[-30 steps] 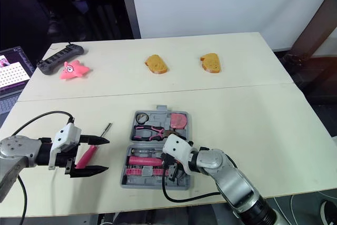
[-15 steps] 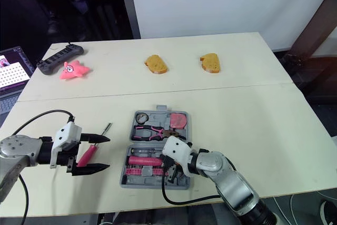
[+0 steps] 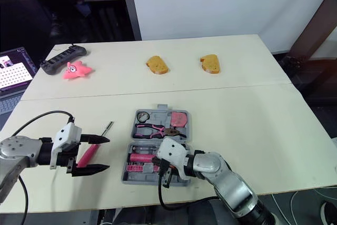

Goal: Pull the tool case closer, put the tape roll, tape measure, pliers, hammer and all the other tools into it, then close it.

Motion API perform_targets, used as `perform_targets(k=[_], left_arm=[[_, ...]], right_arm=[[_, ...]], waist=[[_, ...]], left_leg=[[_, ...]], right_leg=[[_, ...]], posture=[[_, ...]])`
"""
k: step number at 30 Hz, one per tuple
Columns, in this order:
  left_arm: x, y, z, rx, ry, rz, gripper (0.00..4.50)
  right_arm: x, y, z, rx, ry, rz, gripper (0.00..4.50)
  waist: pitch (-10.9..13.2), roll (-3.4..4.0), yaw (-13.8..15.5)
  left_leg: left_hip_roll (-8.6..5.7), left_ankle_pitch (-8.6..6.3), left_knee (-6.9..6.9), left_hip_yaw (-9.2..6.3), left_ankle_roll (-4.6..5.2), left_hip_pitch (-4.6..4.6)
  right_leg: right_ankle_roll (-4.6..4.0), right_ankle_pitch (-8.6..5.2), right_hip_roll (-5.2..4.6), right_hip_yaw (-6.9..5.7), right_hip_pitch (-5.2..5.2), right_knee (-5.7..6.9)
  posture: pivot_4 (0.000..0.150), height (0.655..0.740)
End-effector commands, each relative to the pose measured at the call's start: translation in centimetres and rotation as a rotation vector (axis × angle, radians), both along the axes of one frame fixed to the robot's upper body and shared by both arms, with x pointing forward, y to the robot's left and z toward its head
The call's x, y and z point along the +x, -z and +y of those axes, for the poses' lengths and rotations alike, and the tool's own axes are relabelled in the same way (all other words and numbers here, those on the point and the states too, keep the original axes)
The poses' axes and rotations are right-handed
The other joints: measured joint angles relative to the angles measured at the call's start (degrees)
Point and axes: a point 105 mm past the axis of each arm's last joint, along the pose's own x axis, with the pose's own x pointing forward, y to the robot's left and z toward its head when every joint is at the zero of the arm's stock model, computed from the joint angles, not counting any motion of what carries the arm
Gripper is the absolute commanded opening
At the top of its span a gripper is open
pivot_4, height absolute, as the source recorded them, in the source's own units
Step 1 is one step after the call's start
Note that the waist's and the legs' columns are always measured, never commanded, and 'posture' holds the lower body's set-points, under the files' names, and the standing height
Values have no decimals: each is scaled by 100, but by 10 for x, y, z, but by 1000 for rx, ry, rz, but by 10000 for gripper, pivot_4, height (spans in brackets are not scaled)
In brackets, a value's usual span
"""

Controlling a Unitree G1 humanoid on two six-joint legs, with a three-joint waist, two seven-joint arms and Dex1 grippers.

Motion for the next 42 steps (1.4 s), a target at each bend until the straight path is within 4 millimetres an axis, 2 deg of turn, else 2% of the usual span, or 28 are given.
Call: perform_targets(k=[1, 6, 9, 12, 16, 19, 24, 32, 39, 42], left_arm=[[-1, -7, -1, -1, 7, -28, 45000], [-2, -7, -1, -2, 5, -28, 45000], [-3, -7, -1, 1, 6, -28, 45000], [-3, -7, -1, 0, 6, -28, 45000], [-3, -7, -3, -2, 10, -27, 45000], [-3, -7, -3, -3, 13, -26, 45000], [-2, -7, -4, -3, 13, -27, 45000], [-2, -6, -3, -1, 7, -25, 45000], [-2, -7, -2, -1, 6, -26, 45000], [-3, -7, -2, 0, 9, -26, 45000]], right_arm=[[4, 2, 3, 5, 19, 6, 589], [5, 18, -3, -33, 64, 64, 589], [-5, -2, 10, 77, -15, 47, 589], [-9, -17, 15, 132, -56, 8, 589], [-5, -31, 15, 171, -56, -29, 589], [5, -30, 13, 150, -14, -40, 589], [10, -11, 8, 72, 25, -13, 589], [11, 3, 6, 20, 47, 12, 589], [2, 42, -7, -183, 75, 149, 589], [-5, 55, -6, -226, 145, 309, 589]], waist=[[0, -1, 0], [-1, -1, -10], [-1, -1, -4], [-1, -1, -5], [-1, -1, -15], [-1, -1, -11], [-1, -1, -10], [-1, -2, -15], [-4, -4, -27], [-10, -8, -27]], left_leg=[[3, 2, 2, 0, -4, 0], [23, 12, 2, 1, -22, 12], [24, 15, 7, 1, -25, 19], [25, 15, 15, 0, -26, 19], [26, 15, 23, 3, -26, 19], [28, 15, 25, 3, -26, 19], [29, 16, 25, 3, -28, 20], [29, 16, 25, 5, -28, 20], [32, 17, 23, 13, -28, 57], [37, 16, 14, 16, -27, 120]], right_leg=[[-3, 5, 9, 2, 0, 0], [-21, 17, 38, 7, -3, 21], [-22, 17, 40, 11, -3, 41], [-23, 17, 43, 13, -3, 46], [-23, 18, 48, 21, -2, 48], [-24, 18, 52, 22, -2, 49], [-26, 20, 55, 23, -3, 51], [-27, 21, 55, 27, -5, 53], [-30, 22, 60, 35, 22, 57], [-32, 20, 62, 38, 81, 51]], posture=[[1500, 7400], [1500, 7400], [1500, 7400], [1500, 7400], [1500, 7400], [1500, 7400], [1500, 7400], [1500, 7400], [1500, 7400], [1500, 7400]])
